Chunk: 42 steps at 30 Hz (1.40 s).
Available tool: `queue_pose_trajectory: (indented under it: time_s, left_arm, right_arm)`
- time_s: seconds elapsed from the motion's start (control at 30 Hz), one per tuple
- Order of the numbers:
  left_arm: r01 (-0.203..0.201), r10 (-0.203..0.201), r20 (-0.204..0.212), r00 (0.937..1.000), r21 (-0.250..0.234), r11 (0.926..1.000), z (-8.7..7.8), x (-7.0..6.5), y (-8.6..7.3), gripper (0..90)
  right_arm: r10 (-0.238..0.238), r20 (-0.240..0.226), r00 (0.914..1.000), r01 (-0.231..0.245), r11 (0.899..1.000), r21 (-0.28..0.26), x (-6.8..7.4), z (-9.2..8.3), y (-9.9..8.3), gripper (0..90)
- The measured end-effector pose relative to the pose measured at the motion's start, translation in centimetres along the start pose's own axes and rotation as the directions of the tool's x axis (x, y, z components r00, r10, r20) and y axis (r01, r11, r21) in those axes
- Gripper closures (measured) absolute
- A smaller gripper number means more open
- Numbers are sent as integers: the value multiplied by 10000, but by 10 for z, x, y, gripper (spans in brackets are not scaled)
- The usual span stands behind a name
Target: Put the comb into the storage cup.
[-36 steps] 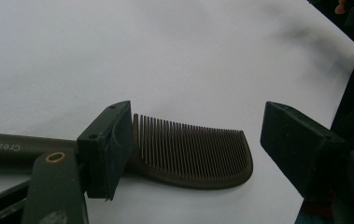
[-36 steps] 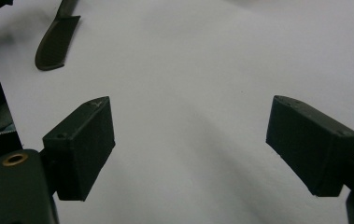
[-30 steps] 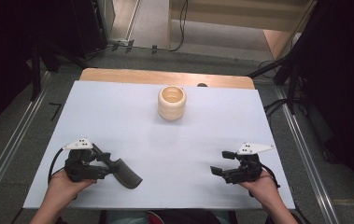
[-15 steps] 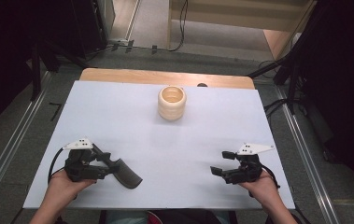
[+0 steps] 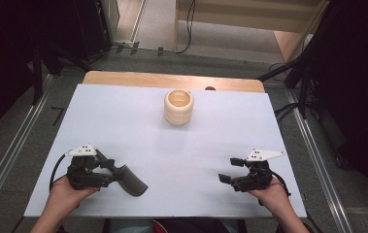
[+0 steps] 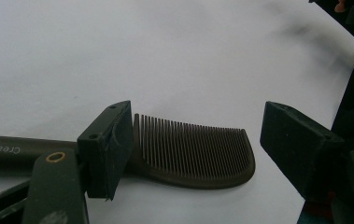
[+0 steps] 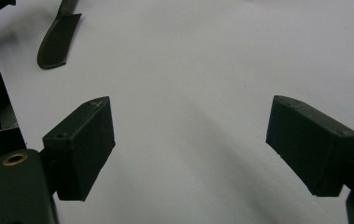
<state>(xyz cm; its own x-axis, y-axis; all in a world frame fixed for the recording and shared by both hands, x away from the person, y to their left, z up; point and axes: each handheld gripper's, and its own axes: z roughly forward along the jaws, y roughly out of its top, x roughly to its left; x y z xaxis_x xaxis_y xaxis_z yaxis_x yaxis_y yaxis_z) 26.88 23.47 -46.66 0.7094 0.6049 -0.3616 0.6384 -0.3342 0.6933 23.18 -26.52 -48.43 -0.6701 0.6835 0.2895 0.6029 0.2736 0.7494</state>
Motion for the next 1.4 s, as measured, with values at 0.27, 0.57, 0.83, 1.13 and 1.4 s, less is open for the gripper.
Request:
queue_pose_trajectory:
  time_s: [0.27,0.57,0.83,1.13,1.4]
  left_arm:
    - [-12,12,-28,10000,-4,10000,0,0,1,266]
    - [13,-11,-93,10000,153,9999,-3,0,1,289]
    - [-330,332,-32,9994,562,9979,-6,-4,4,364]
    - [-818,833,-63,9965,1313,9880,-4,-13,6,424]
    - [-871,851,194,9962,1600,9833,-4,-18,6,535]
  right_arm:
    - [34,39,10000,-34,10000,28,-1,-1,-1,136]
    - [-7,103,9999,6,10000,63,-1,0,-1,136]
    - [27,106,9999,-27,10000,72,-1,-1,-1,136]
    - [10,142,9999,-12,9999,116,-3,-1,-1,136]
    - [22,143,9999,-24,9999,132,-3,-1,-1,136]
